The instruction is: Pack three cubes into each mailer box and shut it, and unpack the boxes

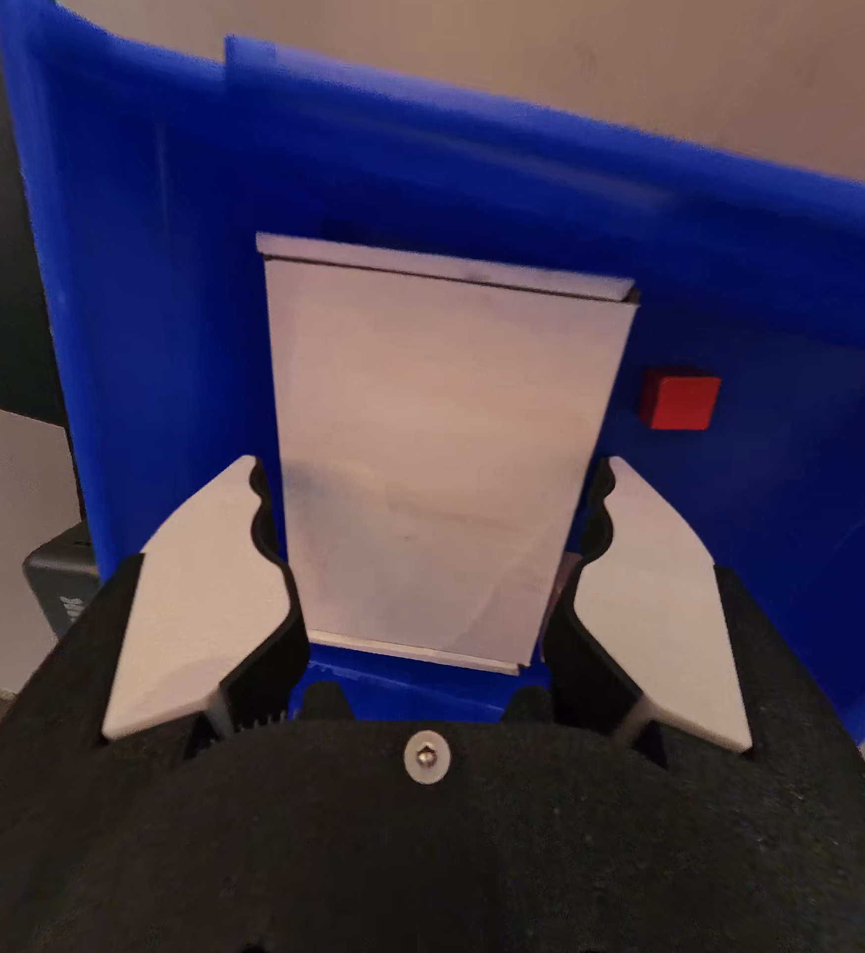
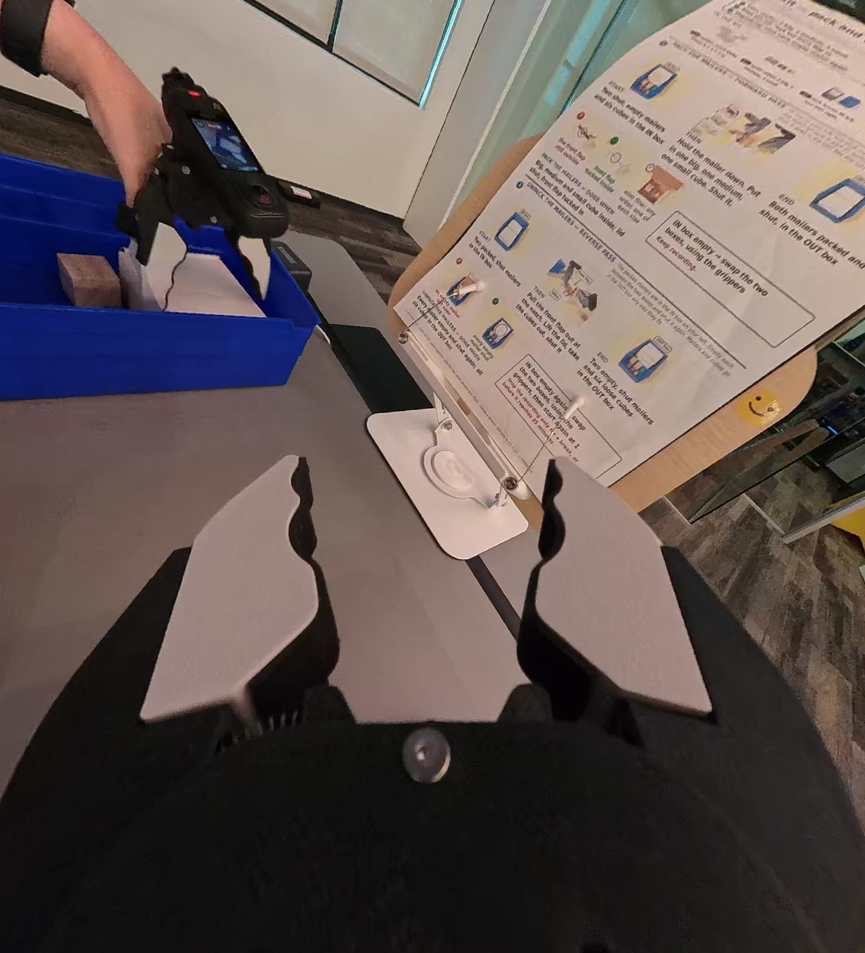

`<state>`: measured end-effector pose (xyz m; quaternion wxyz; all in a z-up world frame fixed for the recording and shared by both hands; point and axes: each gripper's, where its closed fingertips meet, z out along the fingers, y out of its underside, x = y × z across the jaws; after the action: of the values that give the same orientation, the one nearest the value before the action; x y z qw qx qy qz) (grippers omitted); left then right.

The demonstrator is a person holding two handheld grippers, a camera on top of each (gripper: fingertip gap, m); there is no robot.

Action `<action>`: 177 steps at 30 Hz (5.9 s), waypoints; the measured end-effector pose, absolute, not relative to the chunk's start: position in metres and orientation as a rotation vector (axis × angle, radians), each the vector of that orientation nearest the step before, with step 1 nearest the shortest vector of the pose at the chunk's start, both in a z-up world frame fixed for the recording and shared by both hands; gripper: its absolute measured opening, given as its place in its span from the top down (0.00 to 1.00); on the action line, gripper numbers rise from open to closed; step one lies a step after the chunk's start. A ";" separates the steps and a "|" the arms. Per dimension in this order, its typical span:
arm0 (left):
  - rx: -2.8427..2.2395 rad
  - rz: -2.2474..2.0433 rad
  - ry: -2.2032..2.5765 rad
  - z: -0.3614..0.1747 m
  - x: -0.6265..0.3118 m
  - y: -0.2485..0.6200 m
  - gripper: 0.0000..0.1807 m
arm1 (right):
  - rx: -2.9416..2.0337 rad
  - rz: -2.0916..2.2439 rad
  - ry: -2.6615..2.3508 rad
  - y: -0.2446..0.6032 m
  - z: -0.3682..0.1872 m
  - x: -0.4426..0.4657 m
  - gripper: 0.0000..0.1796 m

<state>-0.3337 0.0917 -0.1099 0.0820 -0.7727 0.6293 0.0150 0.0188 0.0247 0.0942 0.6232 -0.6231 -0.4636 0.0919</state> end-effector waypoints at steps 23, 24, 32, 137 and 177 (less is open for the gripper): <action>-2.370 0.098 1.952 -0.136 -0.349 0.091 0.27 | -1.496 0.177 -1.180 0.028 0.067 0.007 0.54; -2.373 0.097 1.958 -0.136 -0.349 0.091 0.27 | -1.497 0.179 -1.189 0.028 0.066 0.006 0.54; -2.408 0.120 1.940 -0.136 -0.350 0.092 0.27 | -1.499 0.169 -1.209 0.027 0.064 0.007 0.54; -2.219 -0.385 2.081 -0.071 -0.121 -0.066 0.66 | -1.651 0.521 -1.449 -0.056 -0.080 -0.071 0.60; -1.820 -0.678 1.136 -0.091 -0.065 -0.072 0.39 | -1.875 0.223 -1.819 -0.072 -0.092 0.008 0.61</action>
<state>-0.0650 -0.0715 -0.0912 0.4314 -0.7298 0.4554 -0.2718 0.0084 -0.0723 -0.0917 0.2570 -0.6910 -0.6706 0.0824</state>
